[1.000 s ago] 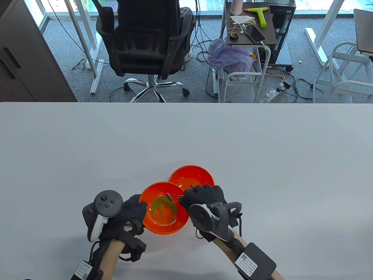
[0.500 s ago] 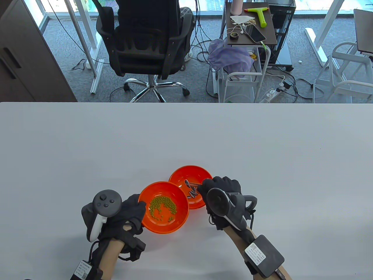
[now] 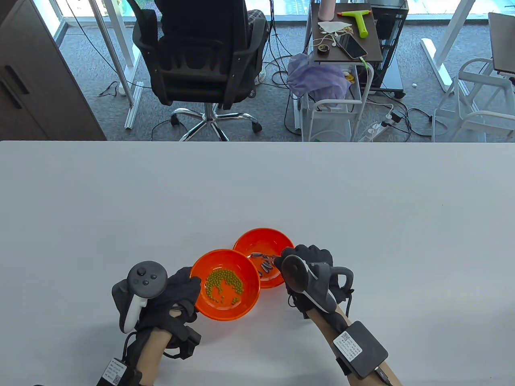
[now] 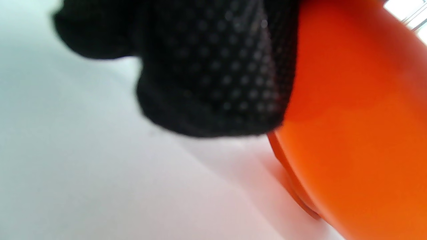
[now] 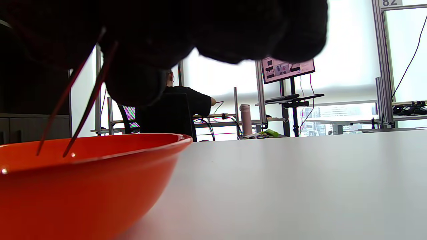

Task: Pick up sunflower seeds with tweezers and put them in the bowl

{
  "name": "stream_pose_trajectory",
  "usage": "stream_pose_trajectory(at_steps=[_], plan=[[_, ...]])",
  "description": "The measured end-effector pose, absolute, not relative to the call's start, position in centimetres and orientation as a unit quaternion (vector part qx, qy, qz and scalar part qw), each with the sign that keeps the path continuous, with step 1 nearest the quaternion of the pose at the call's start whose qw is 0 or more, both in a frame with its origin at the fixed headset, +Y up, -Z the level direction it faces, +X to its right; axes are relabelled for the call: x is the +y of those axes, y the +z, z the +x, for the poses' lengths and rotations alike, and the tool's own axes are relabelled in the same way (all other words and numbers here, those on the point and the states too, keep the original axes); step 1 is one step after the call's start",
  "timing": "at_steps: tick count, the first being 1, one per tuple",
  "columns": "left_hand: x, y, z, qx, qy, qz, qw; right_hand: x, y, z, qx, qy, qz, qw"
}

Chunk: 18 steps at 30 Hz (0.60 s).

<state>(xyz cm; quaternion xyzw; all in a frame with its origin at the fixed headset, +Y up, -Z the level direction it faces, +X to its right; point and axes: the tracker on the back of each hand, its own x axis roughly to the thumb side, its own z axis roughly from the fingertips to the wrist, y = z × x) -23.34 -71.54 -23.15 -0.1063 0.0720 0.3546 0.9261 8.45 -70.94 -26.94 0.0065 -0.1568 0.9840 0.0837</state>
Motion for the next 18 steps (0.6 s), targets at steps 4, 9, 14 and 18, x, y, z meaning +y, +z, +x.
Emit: stream_pose_trajectory(at_steps=[4,9,14,18], plan=[[-71.6,-23.3,-23.7,0.082,0.363,-0.096,0.923,-70.7,-27.0,8.7,-0.145,0.985,0.007,0.093],[-72.0,-23.6,-24.7,0.108,0.383,-0.083,0.913,-70.6,-27.0,9.0,-0.143,0.984,0.007,0.104],[-72.9,-24.2,-25.9,0.143,0.403,-0.087,0.9,-70.6,-27.1,9.2,-0.145,0.983,0.005,0.109],[-73.8,-24.6,-26.8,0.173,0.414,-0.094,0.889,-70.6,-27.1,9.3,-0.14,0.984,0.004,0.109]])
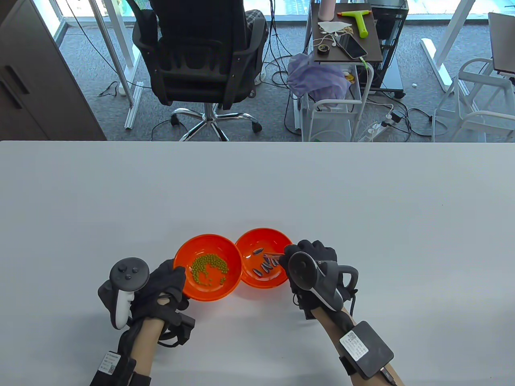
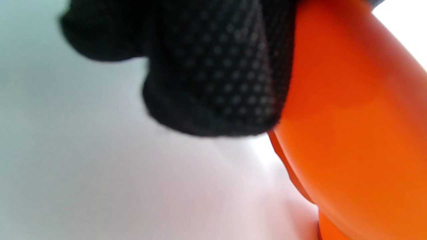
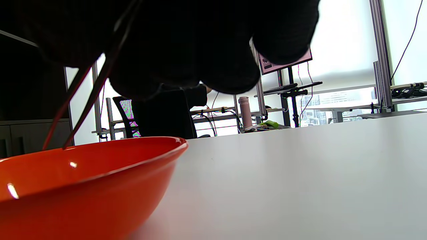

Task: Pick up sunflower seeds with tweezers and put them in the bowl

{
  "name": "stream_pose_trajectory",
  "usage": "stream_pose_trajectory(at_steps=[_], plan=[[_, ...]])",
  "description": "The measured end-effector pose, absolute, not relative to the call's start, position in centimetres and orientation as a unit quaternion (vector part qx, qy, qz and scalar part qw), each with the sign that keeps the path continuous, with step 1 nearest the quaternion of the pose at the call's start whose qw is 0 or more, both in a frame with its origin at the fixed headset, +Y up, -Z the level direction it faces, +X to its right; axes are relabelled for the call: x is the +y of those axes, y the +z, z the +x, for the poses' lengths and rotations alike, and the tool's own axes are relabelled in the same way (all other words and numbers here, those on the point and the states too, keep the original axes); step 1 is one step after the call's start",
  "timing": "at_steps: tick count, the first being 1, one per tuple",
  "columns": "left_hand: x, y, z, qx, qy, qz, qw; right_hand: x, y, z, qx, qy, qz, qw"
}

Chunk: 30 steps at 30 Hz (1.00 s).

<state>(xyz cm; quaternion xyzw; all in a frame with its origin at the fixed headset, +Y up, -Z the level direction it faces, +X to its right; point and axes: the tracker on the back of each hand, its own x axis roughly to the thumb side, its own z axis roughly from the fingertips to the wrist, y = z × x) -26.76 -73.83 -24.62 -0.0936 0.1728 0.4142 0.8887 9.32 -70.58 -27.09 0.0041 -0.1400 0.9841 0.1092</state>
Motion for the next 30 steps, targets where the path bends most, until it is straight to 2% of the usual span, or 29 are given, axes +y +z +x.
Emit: stream_pose_trajectory(at_steps=[18,25,30], plan=[[-76.8,-25.5,-29.0,0.241,0.423,-0.134,0.863,-70.7,-27.0,9.5,-0.124,0.987,0.005,0.104],[-76.7,-25.5,-29.2,0.25,0.413,-0.127,0.867,-70.7,-27.2,10.2,-0.12,0.987,-0.004,0.108],[-76.1,-25.4,-29.2,0.25,0.393,-0.098,0.88,-70.4,-27.2,10.8,-0.124,0.986,-0.013,0.115]])
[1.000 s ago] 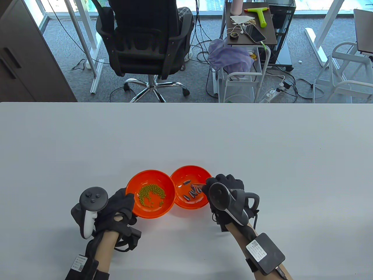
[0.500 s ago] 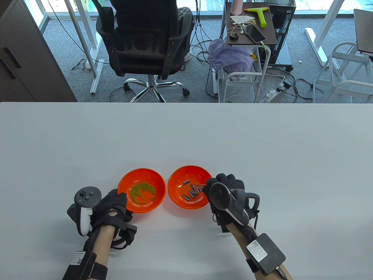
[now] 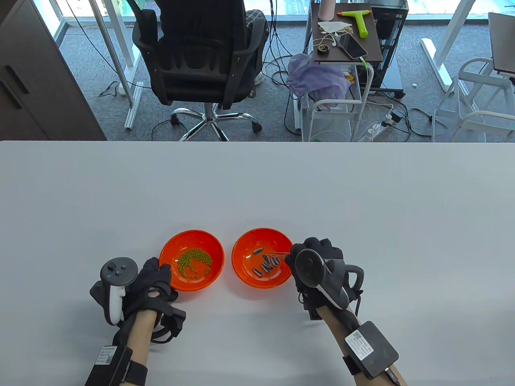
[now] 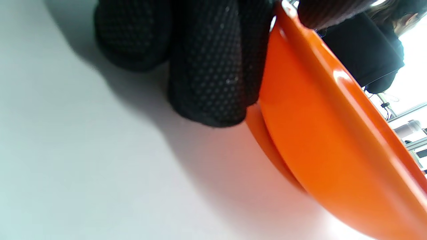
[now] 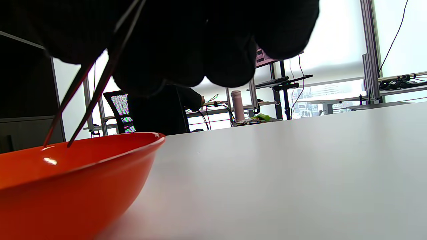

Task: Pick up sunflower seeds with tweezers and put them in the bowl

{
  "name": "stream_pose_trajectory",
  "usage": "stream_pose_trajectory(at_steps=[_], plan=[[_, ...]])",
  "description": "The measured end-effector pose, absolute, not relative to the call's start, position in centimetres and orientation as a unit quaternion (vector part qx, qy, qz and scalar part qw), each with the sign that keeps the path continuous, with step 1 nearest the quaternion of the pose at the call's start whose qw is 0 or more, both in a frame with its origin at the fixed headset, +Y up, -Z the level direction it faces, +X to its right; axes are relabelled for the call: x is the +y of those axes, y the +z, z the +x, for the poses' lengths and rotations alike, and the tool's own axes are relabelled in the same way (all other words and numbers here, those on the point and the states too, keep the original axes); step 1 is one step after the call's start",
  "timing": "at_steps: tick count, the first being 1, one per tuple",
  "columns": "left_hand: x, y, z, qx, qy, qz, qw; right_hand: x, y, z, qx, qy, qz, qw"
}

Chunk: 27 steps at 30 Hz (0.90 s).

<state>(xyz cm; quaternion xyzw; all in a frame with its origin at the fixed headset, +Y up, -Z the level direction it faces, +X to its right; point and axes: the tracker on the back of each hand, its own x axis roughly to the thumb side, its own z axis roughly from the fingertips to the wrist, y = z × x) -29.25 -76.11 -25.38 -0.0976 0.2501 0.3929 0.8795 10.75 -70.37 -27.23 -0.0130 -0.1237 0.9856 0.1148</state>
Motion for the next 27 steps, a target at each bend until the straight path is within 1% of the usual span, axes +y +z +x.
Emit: stream_pose_trajectory(at_steps=[2,6,9,11,18,21,25,27], plan=[[-75.6,-25.3,-29.1,0.246,0.376,-0.08,0.89,-70.2,-27.3,11.1,-0.126,0.985,-0.019,0.118],[-74.1,-25.1,-28.4,0.217,0.283,-0.025,0.934,-69.9,-27.3,12.1,-0.131,0.983,-0.032,0.123],[-72.8,-24.9,-27.4,0.177,0.195,0.017,0.965,-69.6,-27.3,13.3,-0.14,0.982,-0.047,0.119],[-72.3,-24.8,-26.8,0.152,0.168,0.031,0.974,-69.5,-27.4,14.0,-0.142,0.981,-0.056,0.12],[-71.8,-24.7,-24.1,0.042,0.137,0.01,0.99,-69.9,-27.7,16.9,-0.14,0.981,-0.088,0.105],[-71.8,-24.7,-22.8,-0.001,0.111,0.006,0.994,-70.8,-27.7,18.0,-0.127,0.986,-0.087,0.06],[-71.9,-24.5,-21.4,-0.037,0.09,-0.005,0.995,-72.2,-27.7,19.2,-0.107,0.989,-0.096,0.032],[-71.9,-24.4,-20.9,-0.043,0.078,-0.011,0.996,-72.6,-27.8,19.5,-0.094,0.99,-0.099,0.027]])
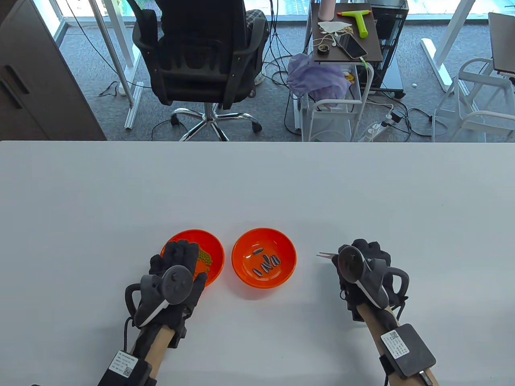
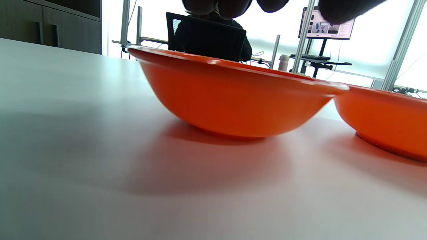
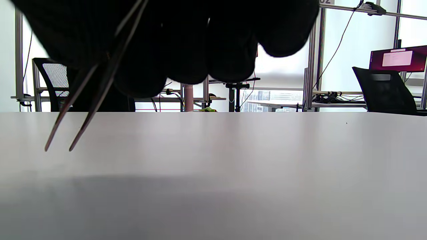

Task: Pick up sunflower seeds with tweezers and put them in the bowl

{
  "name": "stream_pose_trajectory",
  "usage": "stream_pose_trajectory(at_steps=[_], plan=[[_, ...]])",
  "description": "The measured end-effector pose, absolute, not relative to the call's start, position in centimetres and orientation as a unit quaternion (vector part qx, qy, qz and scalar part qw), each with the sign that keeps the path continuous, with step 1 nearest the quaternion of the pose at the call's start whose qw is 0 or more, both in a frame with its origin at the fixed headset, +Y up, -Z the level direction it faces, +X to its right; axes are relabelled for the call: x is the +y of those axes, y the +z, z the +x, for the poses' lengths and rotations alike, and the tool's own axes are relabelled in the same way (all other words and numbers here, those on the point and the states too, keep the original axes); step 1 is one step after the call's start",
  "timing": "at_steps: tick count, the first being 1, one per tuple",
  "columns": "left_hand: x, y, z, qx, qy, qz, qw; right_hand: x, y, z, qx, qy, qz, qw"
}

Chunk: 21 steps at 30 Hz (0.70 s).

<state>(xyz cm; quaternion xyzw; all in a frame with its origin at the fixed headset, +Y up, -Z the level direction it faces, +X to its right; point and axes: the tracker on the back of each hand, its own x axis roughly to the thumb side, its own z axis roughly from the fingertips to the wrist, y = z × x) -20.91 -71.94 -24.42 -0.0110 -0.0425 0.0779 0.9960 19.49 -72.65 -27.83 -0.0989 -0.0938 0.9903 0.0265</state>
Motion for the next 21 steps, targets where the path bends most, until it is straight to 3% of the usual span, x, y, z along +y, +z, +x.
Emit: stream_pose_trajectory(at_steps=[21], plan=[[-72.3,-24.4,-19.6,-0.054,0.04,-0.029,0.997,-74.6,-28.4,17.1,0.004,0.996,-0.049,-0.074]])
